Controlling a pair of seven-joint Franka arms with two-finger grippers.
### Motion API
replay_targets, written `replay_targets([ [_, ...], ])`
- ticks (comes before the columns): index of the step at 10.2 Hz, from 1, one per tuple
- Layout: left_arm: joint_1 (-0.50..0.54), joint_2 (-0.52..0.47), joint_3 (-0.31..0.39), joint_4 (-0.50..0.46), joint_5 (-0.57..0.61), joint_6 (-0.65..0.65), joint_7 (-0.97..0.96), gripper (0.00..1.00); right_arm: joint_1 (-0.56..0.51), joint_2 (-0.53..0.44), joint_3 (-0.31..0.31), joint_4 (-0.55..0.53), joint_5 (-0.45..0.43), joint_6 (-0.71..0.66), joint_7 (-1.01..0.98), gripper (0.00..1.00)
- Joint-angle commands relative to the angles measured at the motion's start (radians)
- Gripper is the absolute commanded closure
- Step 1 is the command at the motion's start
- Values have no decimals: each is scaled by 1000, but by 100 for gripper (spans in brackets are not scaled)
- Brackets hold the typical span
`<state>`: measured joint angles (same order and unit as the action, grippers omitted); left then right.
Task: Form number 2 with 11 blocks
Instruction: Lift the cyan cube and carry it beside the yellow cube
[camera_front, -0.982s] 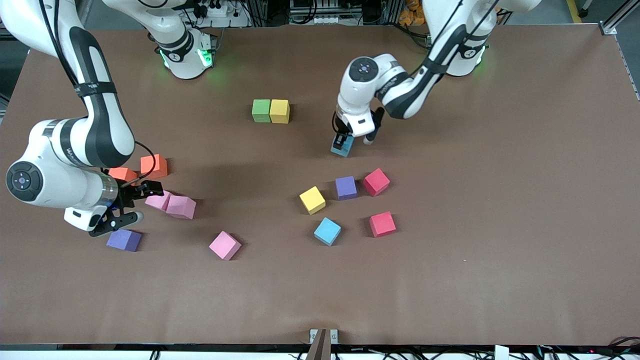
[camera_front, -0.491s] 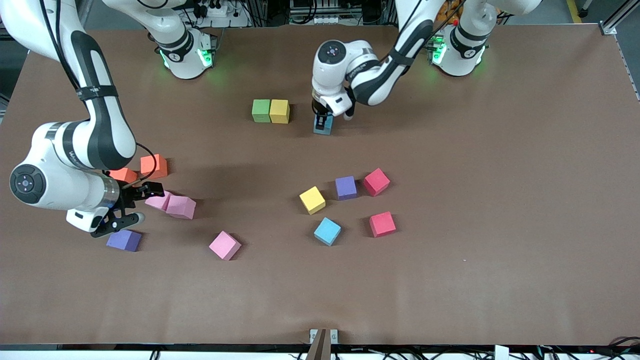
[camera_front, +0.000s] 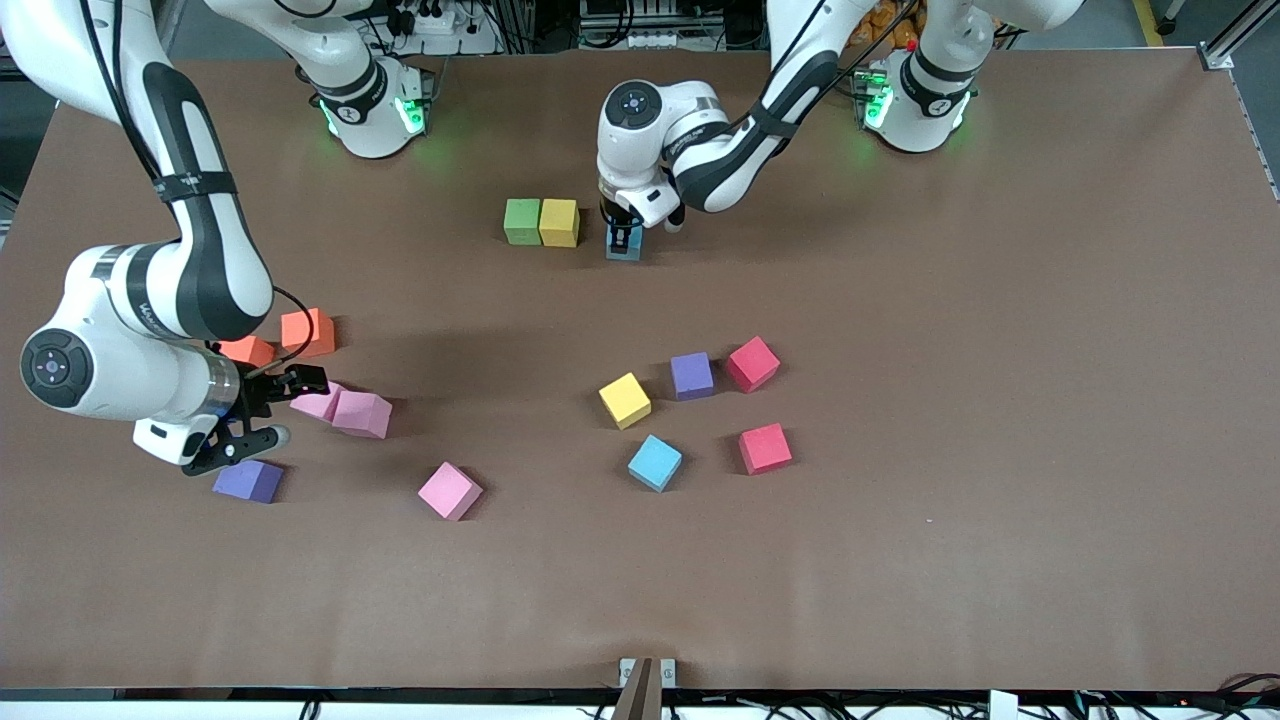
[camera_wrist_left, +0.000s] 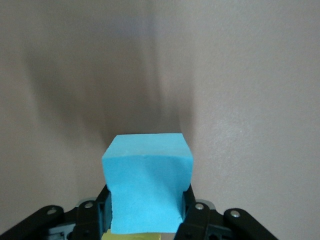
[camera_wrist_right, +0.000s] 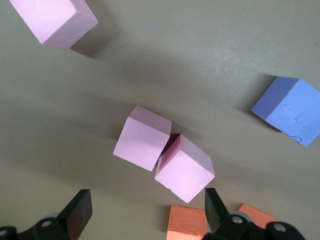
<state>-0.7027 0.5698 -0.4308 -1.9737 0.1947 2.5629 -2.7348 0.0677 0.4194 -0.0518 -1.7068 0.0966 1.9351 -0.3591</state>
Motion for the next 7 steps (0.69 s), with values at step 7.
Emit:
replay_targets([
  [7, -20, 67, -45, 105, 20, -23, -170, 100, -2, -1, 3, 0, 0, 5, -12, 0],
])
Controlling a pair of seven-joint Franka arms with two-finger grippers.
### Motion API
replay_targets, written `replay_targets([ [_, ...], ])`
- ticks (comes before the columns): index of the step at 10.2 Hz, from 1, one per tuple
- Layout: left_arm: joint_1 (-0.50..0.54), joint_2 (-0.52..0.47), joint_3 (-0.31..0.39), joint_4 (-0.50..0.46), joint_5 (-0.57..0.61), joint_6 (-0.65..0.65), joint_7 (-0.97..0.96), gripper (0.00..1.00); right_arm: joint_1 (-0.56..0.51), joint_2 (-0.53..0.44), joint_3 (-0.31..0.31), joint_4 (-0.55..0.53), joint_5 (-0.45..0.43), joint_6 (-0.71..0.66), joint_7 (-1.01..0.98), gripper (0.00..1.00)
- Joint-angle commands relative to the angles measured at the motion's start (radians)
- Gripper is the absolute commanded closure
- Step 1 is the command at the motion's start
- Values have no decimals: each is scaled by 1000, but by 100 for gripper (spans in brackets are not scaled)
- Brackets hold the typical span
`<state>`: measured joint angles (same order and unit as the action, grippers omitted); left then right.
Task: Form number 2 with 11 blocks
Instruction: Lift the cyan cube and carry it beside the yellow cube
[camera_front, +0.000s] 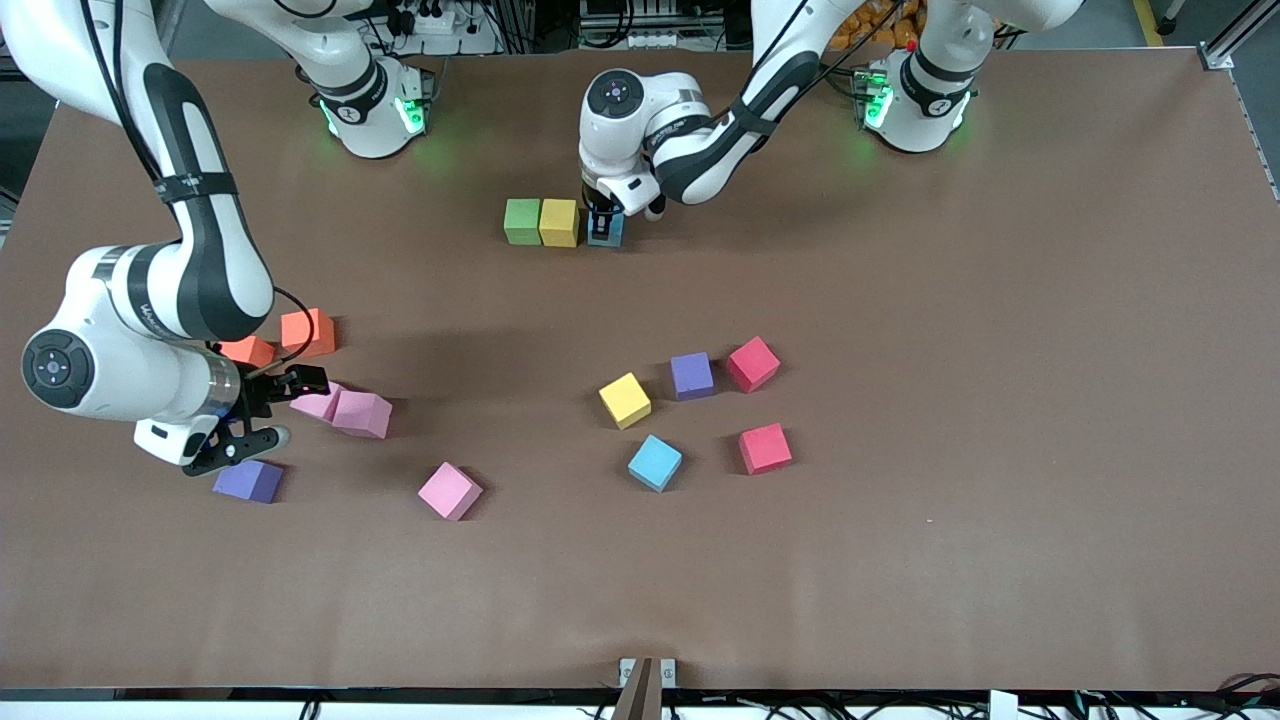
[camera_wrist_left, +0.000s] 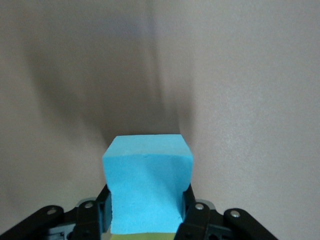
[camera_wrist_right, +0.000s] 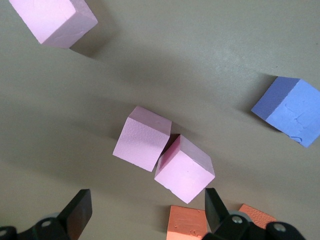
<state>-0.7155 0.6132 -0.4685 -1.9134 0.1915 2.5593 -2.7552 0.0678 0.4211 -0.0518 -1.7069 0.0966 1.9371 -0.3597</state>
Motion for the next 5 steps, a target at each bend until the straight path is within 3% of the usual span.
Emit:
replay_targets([
  [1, -7, 28, -7, 46, 23, -19, -155, 100, -2, -2, 3, 0, 0, 3, -12, 0],
  [5, -9, 36, -10, 54, 25, -21, -169, 100, -2, -2, 3, 0, 0, 2, -10, 0],
])
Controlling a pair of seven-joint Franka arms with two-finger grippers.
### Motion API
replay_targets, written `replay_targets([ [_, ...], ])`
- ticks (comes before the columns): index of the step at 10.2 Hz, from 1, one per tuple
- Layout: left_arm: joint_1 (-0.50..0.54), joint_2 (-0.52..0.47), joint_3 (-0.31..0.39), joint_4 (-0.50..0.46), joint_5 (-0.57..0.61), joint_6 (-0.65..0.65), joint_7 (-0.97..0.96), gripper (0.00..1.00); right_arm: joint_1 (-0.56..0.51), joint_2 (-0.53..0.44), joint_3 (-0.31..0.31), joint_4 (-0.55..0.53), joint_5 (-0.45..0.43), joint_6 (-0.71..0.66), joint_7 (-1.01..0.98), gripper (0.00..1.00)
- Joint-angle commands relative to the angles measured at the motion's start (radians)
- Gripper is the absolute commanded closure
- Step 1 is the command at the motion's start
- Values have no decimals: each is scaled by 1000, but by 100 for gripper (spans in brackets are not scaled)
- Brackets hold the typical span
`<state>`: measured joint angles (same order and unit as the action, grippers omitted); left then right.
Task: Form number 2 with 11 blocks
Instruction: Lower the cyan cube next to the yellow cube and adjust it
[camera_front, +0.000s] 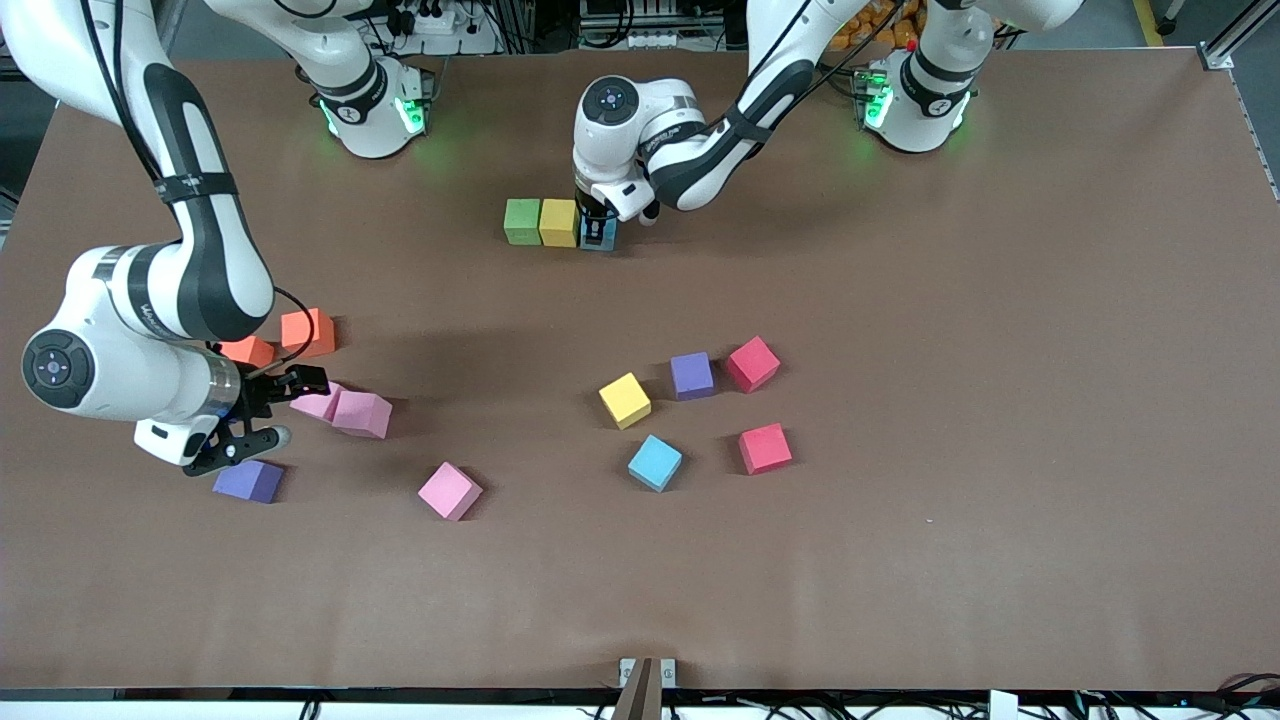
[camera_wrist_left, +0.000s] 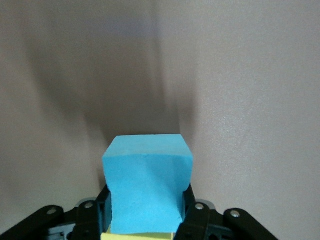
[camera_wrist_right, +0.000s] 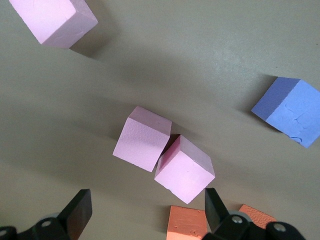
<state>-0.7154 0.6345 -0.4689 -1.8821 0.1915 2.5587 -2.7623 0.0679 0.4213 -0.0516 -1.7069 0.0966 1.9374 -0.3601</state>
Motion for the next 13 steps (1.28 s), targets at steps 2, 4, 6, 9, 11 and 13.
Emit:
replay_targets([
  [2, -9, 14, -23, 21, 25, -24, -181, 100, -2, -3, 3, 0, 0, 3, -10, 0],
  [4, -7, 14, -31, 20, 26, -38, -226, 100, -2, -3, 3, 0, 2, 2, -10, 0],
  [6, -7, 19, -33, 23, 25, -38, -232, 100, -2, -3, 3, 0, 2, 3, -10, 0],
  [9, -7, 24, -33, 24, 25, -37, -244, 100, -2, -1, 3, 0, 2, 3, -10, 0],
  [11, -7, 37, -33, 46, 26, -37, -254, 100, -2, -1, 3, -2, 2, 3, -10, 0],
  [13, -7, 39, -33, 49, 26, -37, -255, 100, -2, -1, 3, 0, 2, 3, -10, 0],
])
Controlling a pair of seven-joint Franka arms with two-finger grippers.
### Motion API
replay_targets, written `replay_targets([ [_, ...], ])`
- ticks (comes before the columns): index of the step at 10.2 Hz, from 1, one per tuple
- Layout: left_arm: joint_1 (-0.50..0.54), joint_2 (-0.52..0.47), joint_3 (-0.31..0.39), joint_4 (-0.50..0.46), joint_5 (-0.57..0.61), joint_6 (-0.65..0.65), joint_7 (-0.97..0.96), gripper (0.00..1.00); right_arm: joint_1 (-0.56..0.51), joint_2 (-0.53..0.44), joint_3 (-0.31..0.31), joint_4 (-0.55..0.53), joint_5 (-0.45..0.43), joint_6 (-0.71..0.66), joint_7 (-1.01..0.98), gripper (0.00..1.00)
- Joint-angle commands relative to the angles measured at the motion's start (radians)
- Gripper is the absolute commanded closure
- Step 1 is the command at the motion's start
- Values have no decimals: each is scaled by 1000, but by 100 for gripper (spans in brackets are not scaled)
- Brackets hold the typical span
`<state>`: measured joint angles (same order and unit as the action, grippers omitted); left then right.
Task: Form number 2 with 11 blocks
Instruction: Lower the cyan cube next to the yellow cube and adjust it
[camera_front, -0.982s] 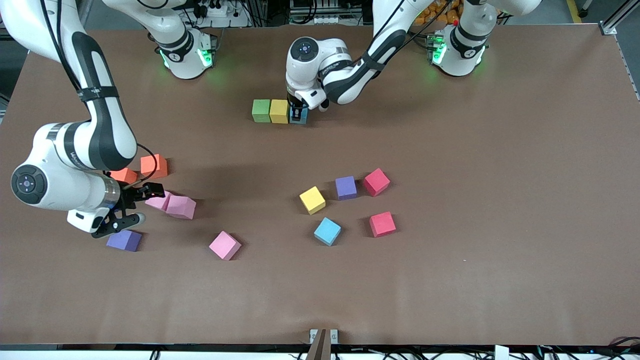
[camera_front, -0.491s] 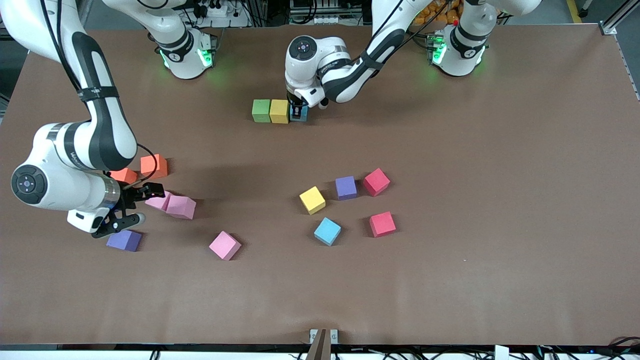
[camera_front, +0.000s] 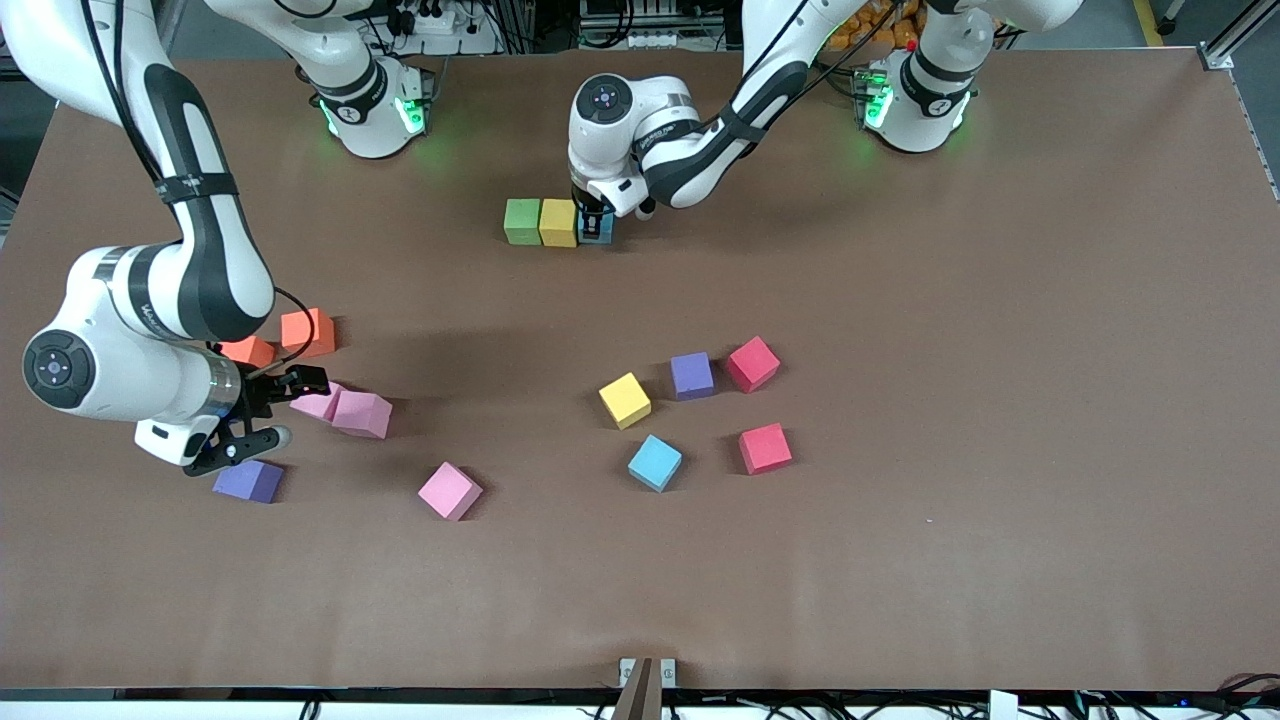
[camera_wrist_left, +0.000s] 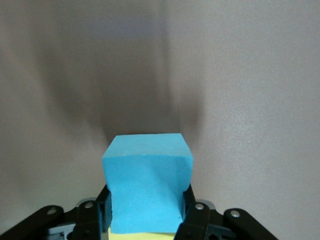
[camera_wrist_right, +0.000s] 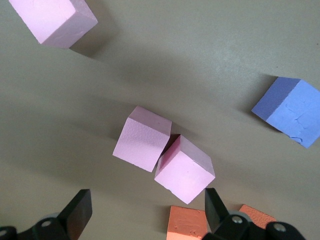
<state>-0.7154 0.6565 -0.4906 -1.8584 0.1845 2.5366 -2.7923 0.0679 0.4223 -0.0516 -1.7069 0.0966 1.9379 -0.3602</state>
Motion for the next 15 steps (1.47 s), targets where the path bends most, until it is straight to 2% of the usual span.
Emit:
replay_targets([
  [1, -7, 17, -11, 25, 32, -15, -227, 100, -2, -2, 2, 0, 2, 3, -10, 0],
  [7, -7, 26, -11, 25, 46, -13, -280, 100, -2, -2, 2, -2, 2, 3, -10, 0],
  [10, -6, 32, -11, 27, 108, -12, -337, 100, 0, -2, 2, -2, 2, 3, -10, 0],
  [15, -6, 32, -13, 27, 109, -12, -363, 99, 0, -2, 2, -2, 2, 3, -10, 0],
])
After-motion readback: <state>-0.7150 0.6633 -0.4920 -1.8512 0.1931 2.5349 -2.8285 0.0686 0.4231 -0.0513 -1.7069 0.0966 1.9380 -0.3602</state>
